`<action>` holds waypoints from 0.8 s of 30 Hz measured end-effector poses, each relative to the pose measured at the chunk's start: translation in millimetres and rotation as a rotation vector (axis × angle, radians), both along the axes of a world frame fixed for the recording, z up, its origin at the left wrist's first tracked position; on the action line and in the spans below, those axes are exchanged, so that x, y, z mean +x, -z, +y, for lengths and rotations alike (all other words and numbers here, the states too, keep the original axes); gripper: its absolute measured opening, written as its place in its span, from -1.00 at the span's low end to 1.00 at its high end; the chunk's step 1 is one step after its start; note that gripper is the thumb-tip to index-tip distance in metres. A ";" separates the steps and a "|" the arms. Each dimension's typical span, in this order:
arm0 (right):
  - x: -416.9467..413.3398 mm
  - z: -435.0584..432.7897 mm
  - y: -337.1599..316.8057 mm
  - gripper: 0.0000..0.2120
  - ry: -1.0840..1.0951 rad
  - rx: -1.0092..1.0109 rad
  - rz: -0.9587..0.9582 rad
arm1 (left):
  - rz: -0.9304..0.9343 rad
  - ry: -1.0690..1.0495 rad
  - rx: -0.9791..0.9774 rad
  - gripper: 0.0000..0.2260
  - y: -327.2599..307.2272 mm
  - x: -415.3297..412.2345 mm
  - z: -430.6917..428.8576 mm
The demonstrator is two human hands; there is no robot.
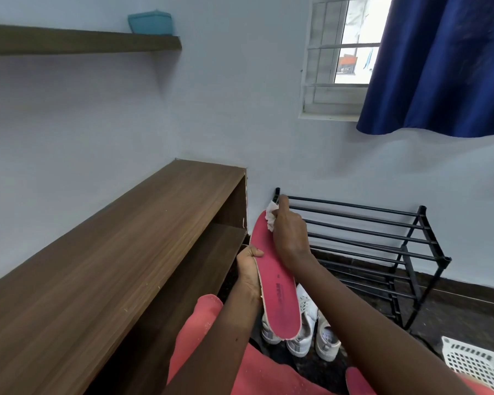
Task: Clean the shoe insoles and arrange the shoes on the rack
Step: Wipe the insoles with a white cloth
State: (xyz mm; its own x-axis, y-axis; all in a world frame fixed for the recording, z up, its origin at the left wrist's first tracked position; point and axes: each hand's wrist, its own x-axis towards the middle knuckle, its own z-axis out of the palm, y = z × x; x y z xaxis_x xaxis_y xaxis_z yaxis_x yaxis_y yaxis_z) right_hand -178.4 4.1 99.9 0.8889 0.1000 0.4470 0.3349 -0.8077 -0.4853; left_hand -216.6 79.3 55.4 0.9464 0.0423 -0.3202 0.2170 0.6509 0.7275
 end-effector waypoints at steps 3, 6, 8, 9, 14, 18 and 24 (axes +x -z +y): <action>-7.3 0.2 3.3 -0.74 -0.125 0.023 0.022 | -0.017 -0.027 -0.058 -0.76 2.4 2.6 2.9; -24.1 1.4 14.4 -0.65 -0.219 -0.006 0.047 | 0.004 -0.033 -0.149 -0.61 2.2 10.9 7.0; -35.8 3.4 22.2 -0.65 -0.214 0.073 0.070 | 0.017 -0.013 -0.192 -0.52 4.8 16.2 9.6; -40.9 4.0 25.6 -0.65 -0.207 0.136 0.084 | 0.020 -0.012 -0.207 -0.47 5.8 18.6 9.6; -59.3 -0.6 38.5 -0.63 -0.137 0.351 0.147 | 0.048 -0.075 -0.261 -0.39 16.2 31.7 10.5; -71.9 -12.2 45.5 -0.67 -0.079 0.491 0.218 | 0.072 -0.179 -0.302 -0.42 19.3 46.8 6.2; -64.8 -47.6 59.2 -0.67 -0.071 0.612 0.407 | 0.060 -0.289 -0.284 -0.44 46.7 69.2 6.0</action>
